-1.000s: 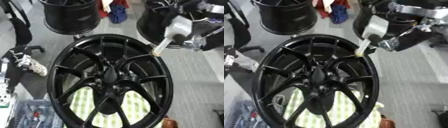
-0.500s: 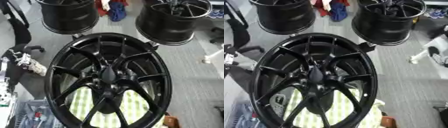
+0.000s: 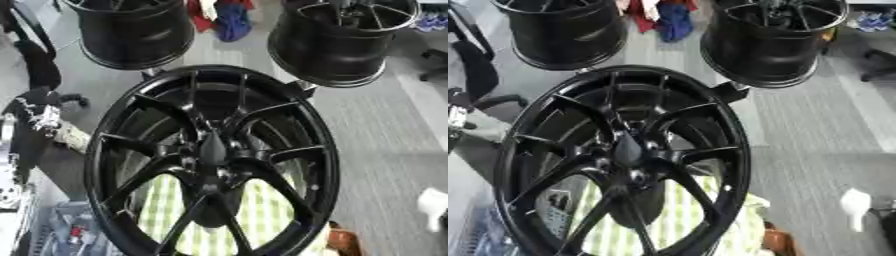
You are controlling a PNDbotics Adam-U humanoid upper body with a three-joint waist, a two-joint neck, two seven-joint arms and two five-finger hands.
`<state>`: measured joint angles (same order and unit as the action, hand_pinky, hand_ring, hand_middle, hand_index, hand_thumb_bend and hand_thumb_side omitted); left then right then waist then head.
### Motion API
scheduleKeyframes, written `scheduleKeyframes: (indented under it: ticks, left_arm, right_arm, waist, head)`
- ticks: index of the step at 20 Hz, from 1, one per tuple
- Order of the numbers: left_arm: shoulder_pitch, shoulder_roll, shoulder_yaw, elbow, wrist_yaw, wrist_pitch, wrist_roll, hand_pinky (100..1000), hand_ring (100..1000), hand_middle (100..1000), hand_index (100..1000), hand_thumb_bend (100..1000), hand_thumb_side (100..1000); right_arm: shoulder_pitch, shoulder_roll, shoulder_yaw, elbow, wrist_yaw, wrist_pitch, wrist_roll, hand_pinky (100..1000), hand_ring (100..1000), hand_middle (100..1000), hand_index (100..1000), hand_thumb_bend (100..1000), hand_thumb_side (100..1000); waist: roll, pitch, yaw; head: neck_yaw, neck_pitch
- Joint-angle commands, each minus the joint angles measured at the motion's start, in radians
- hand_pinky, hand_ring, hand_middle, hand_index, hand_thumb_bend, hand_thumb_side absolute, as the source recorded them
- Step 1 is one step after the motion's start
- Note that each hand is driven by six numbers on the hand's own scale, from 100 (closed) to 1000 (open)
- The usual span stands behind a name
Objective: Pull the pin out of the wheel hub.
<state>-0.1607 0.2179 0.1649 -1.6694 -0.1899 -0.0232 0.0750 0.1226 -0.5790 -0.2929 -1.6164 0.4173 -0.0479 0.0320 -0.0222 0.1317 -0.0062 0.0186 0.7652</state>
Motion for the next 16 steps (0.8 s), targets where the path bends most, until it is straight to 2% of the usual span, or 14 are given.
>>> scheduleKeyframes:
  ticks: [1, 5, 7, 12, 16]
  left_arm:
    - [-0.015, 0.008, 0.01, -0.023, -0.001, 0.0, 0.005, 549, 694, 697, 799, 281, 631]
    - [-0.018, 0.002, 0.009, -0.023, -0.002, 0.0, 0.005, 549, 695, 697, 798, 281, 631]
    - [-0.019, -0.001, 0.009, -0.023, -0.001, -0.001, 0.005, 549, 695, 697, 798, 281, 630]
    - [-0.02, -0.006, 0.008, -0.024, 0.002, -0.002, 0.005, 548, 696, 697, 797, 280, 630]
    - [-0.02, -0.012, 0.004, -0.022, 0.004, -0.002, 0.004, 548, 696, 697, 796, 279, 630]
  right_arm:
    - [-0.016, 0.008, -0.029, 0.003, -0.026, -0.004, -0.08, 978, 953, 1000, 1000, 290, 418]
    - [-0.04, 0.026, -0.018, -0.007, -0.068, -0.028, -0.18, 938, 917, 984, 1000, 281, 389]
    - [-0.051, 0.036, -0.005, -0.022, -0.091, -0.048, -0.203, 907, 893, 969, 1000, 212, 350]
    - [-0.086, 0.078, 0.038, -0.079, -0.123, -0.08, -0.22, 862, 826, 920, 990, 119, 288]
    - [-0.12, 0.123, 0.09, -0.127, -0.169, -0.091, -0.202, 853, 800, 903, 977, 100, 276]
  waist:
    - [0.001, -0.009, 0.002]
    - [0.002, -0.006, 0.007]
    - [0.003, -0.006, 0.01]
    - [0.008, -0.006, 0.015]
    - [0.01, -0.005, 0.017]
  head:
    - [-0.002, 0.005]
    - [-0.004, 0.005]
    - [-0.005, 0.005]
    - [-0.009, 0.005]
    - [-0.017, 0.005]
